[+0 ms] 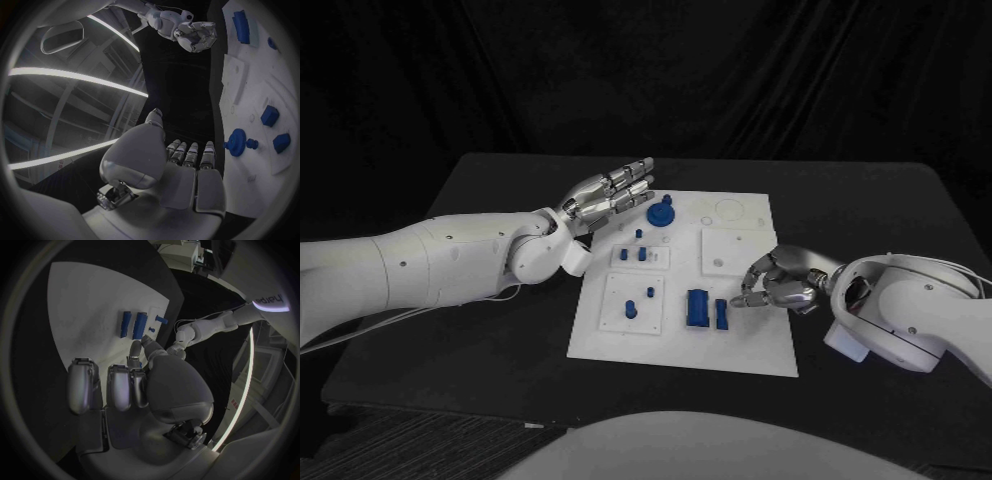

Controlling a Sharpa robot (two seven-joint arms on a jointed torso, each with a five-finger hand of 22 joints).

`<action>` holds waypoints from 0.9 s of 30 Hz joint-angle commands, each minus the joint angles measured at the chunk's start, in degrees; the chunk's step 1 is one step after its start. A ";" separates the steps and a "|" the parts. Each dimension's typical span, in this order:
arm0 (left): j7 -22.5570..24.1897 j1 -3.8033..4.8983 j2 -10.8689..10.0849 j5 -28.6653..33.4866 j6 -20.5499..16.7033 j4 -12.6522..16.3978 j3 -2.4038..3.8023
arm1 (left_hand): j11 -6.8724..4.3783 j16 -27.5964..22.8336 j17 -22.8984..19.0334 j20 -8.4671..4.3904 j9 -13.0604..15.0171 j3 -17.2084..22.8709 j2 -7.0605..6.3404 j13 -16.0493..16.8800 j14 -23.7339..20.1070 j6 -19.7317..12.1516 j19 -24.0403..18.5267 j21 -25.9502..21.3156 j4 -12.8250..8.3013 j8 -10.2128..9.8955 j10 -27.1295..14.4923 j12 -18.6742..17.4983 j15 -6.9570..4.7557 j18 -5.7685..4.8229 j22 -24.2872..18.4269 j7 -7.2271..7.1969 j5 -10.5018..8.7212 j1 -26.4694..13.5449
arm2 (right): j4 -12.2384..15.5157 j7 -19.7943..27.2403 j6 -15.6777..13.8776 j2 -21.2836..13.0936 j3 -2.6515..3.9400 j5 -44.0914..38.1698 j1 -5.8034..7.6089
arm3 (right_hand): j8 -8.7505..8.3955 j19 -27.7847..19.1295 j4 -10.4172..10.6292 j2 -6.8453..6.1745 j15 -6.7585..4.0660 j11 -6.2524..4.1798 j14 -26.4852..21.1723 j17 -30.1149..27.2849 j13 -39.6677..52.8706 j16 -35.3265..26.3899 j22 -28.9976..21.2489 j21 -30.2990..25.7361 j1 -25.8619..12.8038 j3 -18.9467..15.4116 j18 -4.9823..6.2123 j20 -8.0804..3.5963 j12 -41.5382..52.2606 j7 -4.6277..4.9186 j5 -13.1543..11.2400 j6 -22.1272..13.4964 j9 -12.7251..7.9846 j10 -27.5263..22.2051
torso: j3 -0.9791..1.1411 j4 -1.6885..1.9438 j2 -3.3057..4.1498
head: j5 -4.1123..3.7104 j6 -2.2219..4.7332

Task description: Assemble the parts on the task board

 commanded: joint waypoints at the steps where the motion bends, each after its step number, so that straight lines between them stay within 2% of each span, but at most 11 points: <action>1: 3.96 -0.16 0.02 0.30 0.61 0.15 0.05 | 0.48 -0.21 -0.06 0.39 0.09 -0.02 -0.04 -0.09 0.08 0.17 0.07 0.05 -0.43 0.25 0.01 -0.20 0.31 0.94 0.01 0.21 0.37 0.65 | 0.01 2.11 -1.55 0.31 -0.01 -12.49 -0.83 | 3.25 2.24 0.22 -0.15 -0.40 -0.68 3.77 2.91 15.10 0.19 11.50 0.13 0.49 -0.73 0.48 -0.46 0.20 -0.21 -1.40 -1.39 3.69 5.99 | 0.07 -0.07 0.10 | 0.13 0.01; 2: 3.95 -0.17 0.01 0.30 0.61 0.16 0.05 | 0.48 -0.21 -0.06 0.39 0.09 -0.02 -0.04 -0.09 0.08 0.17 0.07 0.05 -0.43 0.25 0.01 -0.20 0.31 0.94 0.01 0.21 0.37 0.65 | -0.03 1.99 -1.63 0.39 -0.01 -13.13 -0.97 | 3.83 2.25 0.30 -0.20 -0.39 -0.74 3.79 2.99 15.10 0.22 11.52 0.17 0.47 -0.88 0.47 -0.49 0.20 -0.23 -1.74 -1.42 4.28 5.99 | 0.09 -0.10 0.09 | 0.19 0.01; 3: 3.91 -0.19 0.00 0.30 0.61 0.18 0.05 | 0.48 -0.21 -0.06 0.39 0.10 0.01 -0.05 -0.09 0.08 0.19 0.07 0.05 -0.51 0.25 0.01 -0.20 0.32 0.94 0.01 0.21 0.49 0.72 | -0.08 1.81 -1.70 0.51 -0.01 -13.84 -1.16 | 5.38 2.27 0.67 -0.24 -0.56 -0.85 3.78 2.96 15.10 0.19 11.54 0.24 0.45 -1.28 0.44 -0.51 0.20 -0.36 -2.33 -2.06 6.19 5.99 | 0.10 -0.08 0.11 | 0.16 0.01; 4: 3.85 -0.21 -0.02 0.30 0.63 0.19 0.05 | 0.48 -0.21 -0.06 0.39 0.10 0.01 -0.05 -0.09 0.08 0.19 0.07 0.05 -0.51 0.25 0.01 -0.20 0.32 0.94 0.01 0.21 0.49 0.72 | -0.16 1.57 -1.76 0.66 -0.01 -14.54 -1.39 | 5.75 2.24 0.82 -0.25 -0.52 -0.85 3.78 2.95 15.10 0.18 11.51 0.14 0.36 -1.40 0.49 -0.59 0.20 -0.41 -2.48 -2.11 6.62 5.99 | 0.13 -0.16 0.10 | 0.24 0.01; 6: 3.71 -0.25 -0.07 0.30 0.68 0.22 0.05 | 0.48 -0.21 -0.06 0.40 0.10 0.08 -0.04 -0.09 0.08 0.20 0.07 0.06 -0.67 0.25 0.01 -0.20 0.35 0.94 0.01 0.22 0.72 0.86 | -0.41 1.06 -1.90 1.06 -0.01 -15.51 -1.81 | 10.90 2.22 1.59 -0.38 -0.60 -0.99 3.77 2.90 15.10 0.15 11.49 0.08 -0.21 -2.05 0.49 -0.66 0.20 -0.57 -3.83 1.06 10.40 5.99 | 0.09 -0.22 0.12 | 0.19 0.01; 10: 3.58 -0.28 -0.16 0.30 0.76 0.28 0.05 | 0.47 -0.21 -0.06 0.44 0.10 0.22 -0.04 -0.09 0.08 0.23 0.08 0.06 -1.04 0.26 0.01 -0.20 0.43 0.91 0.01 0.22 1.15 1.14 | -0.80 0.20 -2.15 1.69 -0.01 -16.37 -2.53 | 18.17 2.16 3.52 -0.75 -0.80 -1.23 3.75 2.75 15.10 0.05 11.41 -0.16 -1.70 -3.23 0.55 -0.84 0.20 -0.92 -5.88 5.80 15.72 5.99 | 0.11 -0.19 0.15 | 0.10 0.01; 11: 3.55 -0.30 -0.16 0.30 0.77 0.29 0.05 | 0.48 -0.21 -0.06 0.44 0.10 0.25 -0.04 -0.09 0.08 0.22 0.07 0.06 -1.13 0.25 0.01 -0.20 0.44 0.91 0.01 0.22 1.28 1.21 | -0.93 -0.20 -2.22 1.90 -0.01 -16.83 -2.82 | 20.81 2.14 3.97 -0.99 -0.90 -1.30 3.73 2.62 15.10 -0.02 11.39 -0.24 -1.87 -3.45 0.57 -0.91 0.20 -1.07 -6.33 7.86 17.49 5.99 | 0.12 -0.08 0.17 | 0.04 0.01; 15: 3.47 -0.31 -0.15 0.30 0.81 0.29 0.05 | 0.47 -0.21 -0.06 0.46 0.10 0.31 -0.04 -0.09 0.08 0.23 0.08 0.06 -1.29 0.25 0.01 -0.20 0.46 0.89 0.01 0.22 1.51 1.31 | -1.25 -1.09 -2.02 2.35 -0.01 -17.71 -3.35 | 21.80 2.11 5.06 -1.49 -1.01 -1.49 3.69 2.44 15.10 -0.13 11.36 -0.34 -2.47 -3.81 0.59 -1.04 0.20 -1.21 -7.37 8.12 18.62 5.99 | 0.10 0.11 0.23 | -0.26 0.01; 19: 3.42 -0.33 -0.15 0.30 0.84 0.27 0.05 | 0.49 -0.21 -0.06 0.46 0.10 0.35 -0.04 -0.09 0.08 0.22 0.08 0.06 -1.44 0.25 0.01 -0.20 0.47 0.89 0.02 0.23 1.76 1.40 | -1.48 -1.67 -1.74 2.71 -0.01 -18.08 -3.73 | 21.95 2.08 5.94 -1.77 -1.08 -1.56 3.67 2.30 15.10 -0.21 11.32 -0.46 -2.91 -3.93 0.62 -1.11 0.20 -1.29 -8.02 8.02 19.03 5.99 | 0.03 -0.05 0.27 | 0.03 0.01; 20: 3.40 -0.33 -0.15 0.30 0.85 0.27 0.05 | 0.49 -0.21 -0.06 0.46 0.10 0.35 -0.04 -0.09 0.08 0.22 0.08 0.06 -1.44 0.25 0.01 -0.20 0.47 0.89 0.02 0.23 1.76 1.40 | -1.52 -1.74 -1.67 2.77 -0.01 -18.13 -3.80 | 22.23 2.06 6.76 -1.95 -1.12 -1.62 3.66 2.26 15.10 -0.24 11.30 -0.52 -3.43 -4.02 0.63 -1.15 0.20 -1.35 -8.35 8.24 19.37 5.99 | 0.00 -0.08 0.25 | 0.08 0.01; 27: 3.30 -0.34 -0.17 0.30 0.94 0.25 0.05 | 0.50 -0.21 -0.06 0.48 0.10 0.40 -0.04 -0.09 0.08 0.22 0.09 0.07 -1.59 0.25 0.01 -0.20 0.49 0.88 0.02 0.25 2.03 1.47 | -1.74 -2.54 -0.64 3.27 -0.01 -18.30 -4.06 | 21.86 2.04 8.47 -2.98 -1.23 -1.74 3.65 2.20 15.10 -0.29 11.28 -0.60 -4.18 -4.15 0.64 -1.26 0.20 -1.48 -8.84 7.87 19.58 5.99 | -0.08 0.06 0.20 | -0.16 0.01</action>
